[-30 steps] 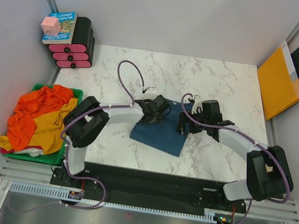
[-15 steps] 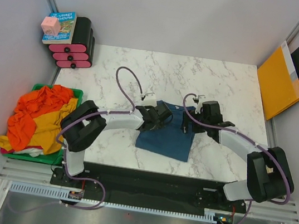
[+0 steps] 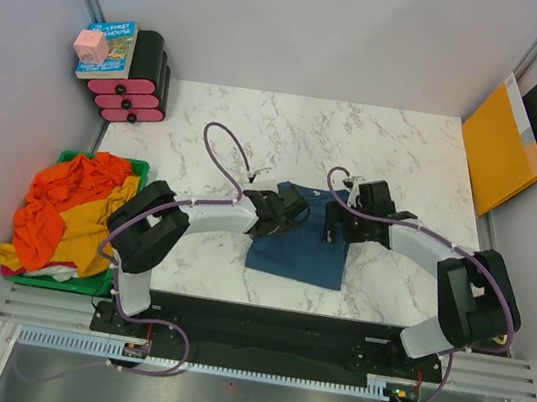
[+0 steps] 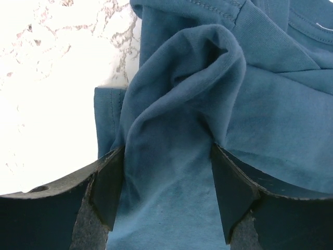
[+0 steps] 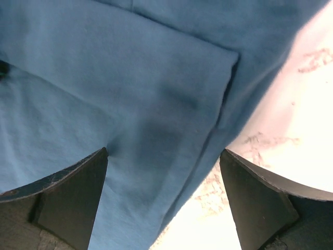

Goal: Fold and stack the t-shirts
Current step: Smooth out wrinkles on the folded tshirt, then put the neatly folded tshirt into the corner of the board with the right arm

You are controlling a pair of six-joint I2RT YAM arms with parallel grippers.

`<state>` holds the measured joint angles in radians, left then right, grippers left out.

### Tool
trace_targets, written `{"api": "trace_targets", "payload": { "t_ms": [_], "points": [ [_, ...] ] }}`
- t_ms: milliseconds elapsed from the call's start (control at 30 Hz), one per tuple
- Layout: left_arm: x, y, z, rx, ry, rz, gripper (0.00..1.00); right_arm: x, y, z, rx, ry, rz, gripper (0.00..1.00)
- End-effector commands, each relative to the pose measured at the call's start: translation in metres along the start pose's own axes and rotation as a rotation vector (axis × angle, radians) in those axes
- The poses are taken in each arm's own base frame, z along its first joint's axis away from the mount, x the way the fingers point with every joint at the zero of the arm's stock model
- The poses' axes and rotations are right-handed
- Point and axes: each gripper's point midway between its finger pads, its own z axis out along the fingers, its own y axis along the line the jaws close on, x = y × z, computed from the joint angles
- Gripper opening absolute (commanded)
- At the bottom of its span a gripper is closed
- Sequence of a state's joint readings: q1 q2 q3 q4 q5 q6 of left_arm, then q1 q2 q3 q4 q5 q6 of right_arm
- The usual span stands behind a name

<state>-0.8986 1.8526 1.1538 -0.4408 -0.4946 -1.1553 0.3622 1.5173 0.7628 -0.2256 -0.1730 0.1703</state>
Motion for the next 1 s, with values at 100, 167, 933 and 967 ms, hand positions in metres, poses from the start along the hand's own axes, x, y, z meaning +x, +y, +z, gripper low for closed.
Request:
{"api": "trace_targets", "payload": {
  "t_ms": [100, 167, 933, 967],
  "points": [
    [0.077, 0.04, 0.003, -0.147, 0.23, 0.04, 0.72, 0.019, 0.009, 0.015, -0.065, 0.101, 0.069, 0.93],
    [0.076, 0.04, 0.0, -0.149, 0.228, 0.04, 0.72, 0.023, 0.008, 0.018, -0.071, 0.117, 0.089, 0.84],
    [0.01, -0.015, -0.048, 0.031, 0.053, 0.117, 1.0, -0.016, -0.059, 0.018, 0.002, 0.13, 0.191, 0.0],
    [0.008, -0.016, -0.053, 0.045, 0.051, 0.112, 1.0, -0.022, -0.066, 0.018, 0.012, 0.12, 0.189, 0.0]
  ]
}}
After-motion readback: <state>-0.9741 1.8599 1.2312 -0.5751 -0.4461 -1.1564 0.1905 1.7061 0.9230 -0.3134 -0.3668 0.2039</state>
